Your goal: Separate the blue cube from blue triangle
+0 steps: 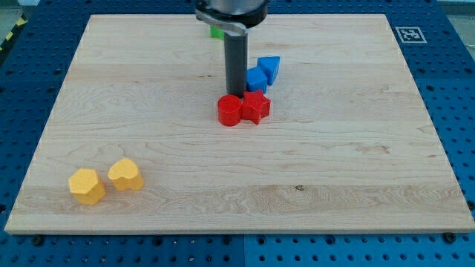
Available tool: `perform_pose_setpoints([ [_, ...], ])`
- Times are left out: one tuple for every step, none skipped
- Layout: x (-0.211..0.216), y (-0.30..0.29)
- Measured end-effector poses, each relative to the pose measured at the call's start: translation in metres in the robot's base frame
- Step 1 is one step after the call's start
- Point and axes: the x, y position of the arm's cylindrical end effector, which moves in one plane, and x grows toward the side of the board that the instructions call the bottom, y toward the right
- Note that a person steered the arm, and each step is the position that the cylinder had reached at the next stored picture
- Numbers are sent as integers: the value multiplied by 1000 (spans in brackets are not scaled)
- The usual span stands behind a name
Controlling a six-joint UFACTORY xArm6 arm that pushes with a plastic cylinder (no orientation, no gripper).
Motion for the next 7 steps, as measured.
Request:
perform_pose_setpoints([
  [-21, 26],
  [-33, 50],
  [-33, 54],
  [-33, 54],
  [-34, 40],
  [-63, 15],
  [-84, 15],
])
